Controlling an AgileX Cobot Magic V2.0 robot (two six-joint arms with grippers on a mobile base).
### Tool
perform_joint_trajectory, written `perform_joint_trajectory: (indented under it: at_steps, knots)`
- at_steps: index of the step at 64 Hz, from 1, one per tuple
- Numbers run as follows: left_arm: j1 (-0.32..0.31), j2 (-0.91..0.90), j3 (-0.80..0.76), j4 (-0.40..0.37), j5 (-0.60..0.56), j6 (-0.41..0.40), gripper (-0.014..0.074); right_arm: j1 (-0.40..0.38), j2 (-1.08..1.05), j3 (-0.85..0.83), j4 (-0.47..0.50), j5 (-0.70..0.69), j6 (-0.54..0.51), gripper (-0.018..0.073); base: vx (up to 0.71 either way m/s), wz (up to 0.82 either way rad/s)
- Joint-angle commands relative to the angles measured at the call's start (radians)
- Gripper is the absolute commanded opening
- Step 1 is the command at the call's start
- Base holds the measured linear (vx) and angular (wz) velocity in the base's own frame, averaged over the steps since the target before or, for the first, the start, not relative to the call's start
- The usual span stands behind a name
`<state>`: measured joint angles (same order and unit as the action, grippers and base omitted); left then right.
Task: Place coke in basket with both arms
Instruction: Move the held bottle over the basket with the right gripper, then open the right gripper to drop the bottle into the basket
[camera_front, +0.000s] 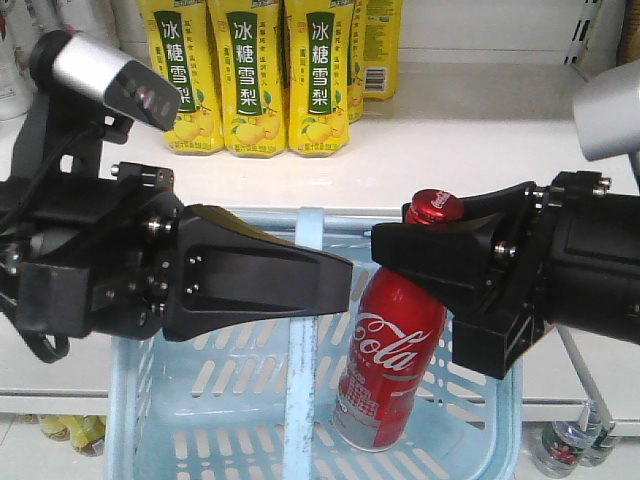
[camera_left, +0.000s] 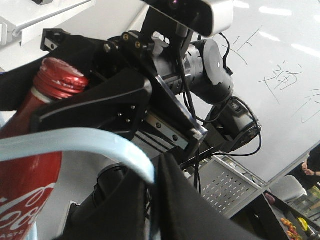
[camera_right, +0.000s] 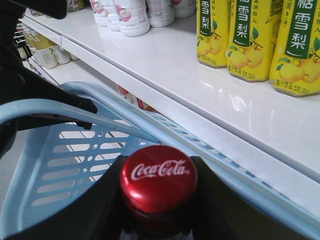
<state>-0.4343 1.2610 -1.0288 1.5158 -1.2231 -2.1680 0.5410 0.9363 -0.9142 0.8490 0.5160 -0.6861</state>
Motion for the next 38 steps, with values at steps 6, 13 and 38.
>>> perform_joint_trajectory:
  at_steps: [6,13,38]
  knots:
    - [-0.004,-0.033,-0.027,-0.104,-0.099,0.005,-0.0006,-0.001,-0.014,-0.037,0.042,-0.067,-0.008,0.0441,0.00,0.00]
    - [-0.004,-0.033,-0.027,-0.104,-0.099,0.005,-0.0006,-0.001,-0.014,-0.037,0.042,-0.082,-0.008,0.0516,0.00,0.00]
    - [-0.004,-0.033,-0.027,-0.105,-0.099,0.005,-0.0006,-0.002,-0.176,-0.037,-0.127,-0.125,0.071,0.0131,0.00,0.00]
